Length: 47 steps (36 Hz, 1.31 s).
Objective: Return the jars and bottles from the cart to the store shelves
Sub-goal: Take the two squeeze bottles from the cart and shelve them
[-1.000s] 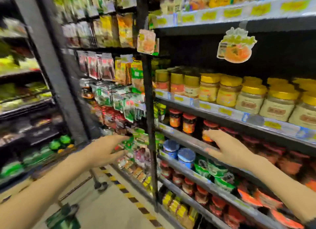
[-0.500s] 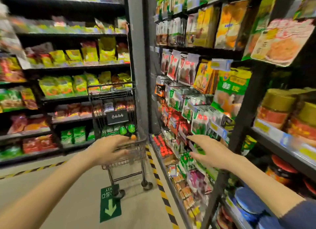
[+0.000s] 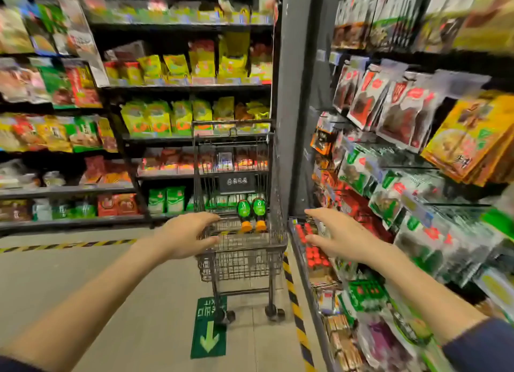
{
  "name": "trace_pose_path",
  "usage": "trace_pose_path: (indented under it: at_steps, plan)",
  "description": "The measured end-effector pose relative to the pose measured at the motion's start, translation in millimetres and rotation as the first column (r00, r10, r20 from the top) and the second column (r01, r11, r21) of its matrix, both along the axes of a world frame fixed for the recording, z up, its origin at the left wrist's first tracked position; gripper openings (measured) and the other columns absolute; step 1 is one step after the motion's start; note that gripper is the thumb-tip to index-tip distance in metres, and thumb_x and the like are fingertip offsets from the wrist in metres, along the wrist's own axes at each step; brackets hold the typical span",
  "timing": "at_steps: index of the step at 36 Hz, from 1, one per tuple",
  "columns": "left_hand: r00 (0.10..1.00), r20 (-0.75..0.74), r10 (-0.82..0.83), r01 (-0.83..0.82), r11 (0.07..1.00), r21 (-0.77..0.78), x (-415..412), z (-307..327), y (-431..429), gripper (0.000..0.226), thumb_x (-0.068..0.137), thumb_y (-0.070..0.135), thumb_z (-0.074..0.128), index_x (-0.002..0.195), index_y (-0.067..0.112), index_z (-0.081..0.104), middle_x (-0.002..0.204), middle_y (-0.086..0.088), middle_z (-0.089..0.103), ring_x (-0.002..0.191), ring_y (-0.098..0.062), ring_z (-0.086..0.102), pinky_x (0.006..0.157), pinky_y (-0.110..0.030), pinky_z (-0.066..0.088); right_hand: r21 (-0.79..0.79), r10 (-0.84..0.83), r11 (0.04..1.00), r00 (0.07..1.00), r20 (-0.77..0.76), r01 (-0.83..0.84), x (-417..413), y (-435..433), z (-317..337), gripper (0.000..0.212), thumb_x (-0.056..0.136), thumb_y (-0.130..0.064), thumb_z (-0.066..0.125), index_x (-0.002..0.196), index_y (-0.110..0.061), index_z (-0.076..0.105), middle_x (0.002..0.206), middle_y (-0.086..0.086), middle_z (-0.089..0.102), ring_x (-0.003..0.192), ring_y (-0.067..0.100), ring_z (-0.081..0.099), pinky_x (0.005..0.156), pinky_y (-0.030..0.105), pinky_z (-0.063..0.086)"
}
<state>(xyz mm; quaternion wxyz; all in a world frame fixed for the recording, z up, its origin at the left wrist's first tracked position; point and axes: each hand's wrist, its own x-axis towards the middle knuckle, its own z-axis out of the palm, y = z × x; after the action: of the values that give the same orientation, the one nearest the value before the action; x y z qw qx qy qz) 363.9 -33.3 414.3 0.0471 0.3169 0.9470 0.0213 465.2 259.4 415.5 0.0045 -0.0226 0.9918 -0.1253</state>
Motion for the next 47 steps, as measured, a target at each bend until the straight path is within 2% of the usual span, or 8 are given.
trace_pose_path:
  at_steps: [11, 23, 29, 34, 39, 43, 45, 47]
  plan:
    - [0.999, 0.033, -0.043, 0.044, 0.999, -0.019, -145, -5, 1, 0.06, 0.092, 0.047, 0.046, 0.143, 0.019, 0.031, 0.147, 0.002, 0.04, 0.133, -0.014, 0.039, 0.108, -0.029, 0.033, -0.007, 0.019, 1.0, 0.999, 0.05, -0.019, -143, -7, -22, 0.065, 0.091, -0.045, 0.05, 0.146, -0.022, 0.024, 0.151, -0.002, 0.032, 0.138, 0.014, 0.031, 0.112, 0.034, 0.03]
    - [0.987, 0.146, -0.066, 0.073, 0.996, -0.045, -275, -50, 53, 0.061, 0.093, 0.045, 0.046, 0.145, 0.018, 0.029, 0.15, 0.0, 0.035, 0.136, -0.016, 0.035, 0.109, -0.029, 0.03, -0.081, 0.044, 0.996, 0.992, 0.122, -0.034, -271, 20, -59, 0.066, 0.091, -0.041, 0.053, 0.146, -0.018, 0.026, 0.15, 0.001, 0.034, 0.137, 0.017, 0.033, 0.112, 0.033, 0.031]
    - [0.977, 0.215, 0.006, -0.001, 1.0, -0.024, -339, -82, 88, 0.063, 0.091, 0.046, 0.048, 0.144, 0.015, 0.032, 0.148, -0.002, 0.038, 0.135, -0.017, 0.038, 0.107, -0.029, 0.032, -0.124, 0.09, 0.99, 0.979, 0.183, -0.067, -345, 51, -90, 0.067, 0.09, -0.041, 0.055, 0.146, -0.016, 0.028, 0.149, 0.003, 0.035, 0.137, 0.018, 0.033, 0.112, 0.035, 0.029]
    - [0.955, 0.285, 0.086, -0.092, 0.996, 0.007, -385, -117, 107, 0.065, 0.09, 0.051, 0.048, 0.143, 0.015, 0.033, 0.145, -0.003, 0.044, 0.131, -0.018, 0.042, 0.107, -0.031, 0.034, -0.243, 0.088, 0.969, 0.97, 0.225, -0.032, -403, 69, -117, 0.067, 0.088, -0.038, 0.06, 0.145, -0.017, 0.03, 0.149, 0.003, 0.036, 0.137, 0.018, 0.034, 0.113, 0.035, 0.029]
    - [0.897, 0.406, 0.175, -0.179, 0.983, -0.029, -424, -162, 118, 0.064, 0.09, 0.046, 0.051, 0.142, 0.015, 0.033, 0.139, -0.009, 0.05, 0.126, -0.023, 0.048, 0.103, -0.034, 0.04, -0.361, 0.047, 0.931, 0.964, 0.263, 0.053, -454, 78, -150, 0.066, 0.088, -0.029, 0.062, 0.144, -0.014, 0.032, 0.149, 0.005, 0.035, 0.138, 0.021, 0.031, 0.114, 0.038, 0.021]
    - [0.832, 0.508, 0.223, -0.243, 0.97, -0.027, -457, -201, 126, 0.062, 0.091, 0.041, 0.053, 0.139, 0.006, 0.037, 0.137, -0.014, 0.049, 0.125, -0.026, 0.047, 0.097, -0.028, 0.037, -0.444, -0.004, 0.883, 0.949, 0.316, 0.152, -492, 79, -185, 0.066, 0.087, -0.023, 0.063, 0.144, -0.012, 0.031, 0.148, 0.009, 0.036, 0.138, 0.022, 0.031, 0.114, 0.038, 0.026]
    - [0.797, 0.55, 0.25, -0.285, 0.958, -0.023, -477, -225, 128, 0.066, 0.087, 0.04, 0.059, 0.14, 0.007, 0.037, 0.139, -0.013, 0.048, 0.125, -0.026, 0.046, 0.098, -0.028, 0.037, -0.465, -0.066, 0.857, 0.942, 0.33, 0.223, -511, 78, -206, 0.065, 0.086, -0.02, 0.064, 0.143, -0.012, 0.033, 0.147, 0.008, 0.038, 0.137, 0.021, 0.034, 0.114, 0.034, 0.026]
    - [0.753, 0.598, 0.275, -0.331, 0.944, -0.018, -498, -250, 131, 0.073, 0.084, 0.039, 0.064, 0.142, 0.007, 0.033, 0.144, -0.013, 0.042, 0.131, -0.026, 0.042, 0.104, -0.03, 0.035, -0.483, -0.126, 0.831, 0.939, 0.319, 0.276, -531, 75, -231, 0.064, 0.084, -0.015, 0.066, 0.141, -0.008, 0.036, 0.144, 0.011, 0.042, 0.135, 0.023, 0.037, 0.11, 0.023, 0.022]
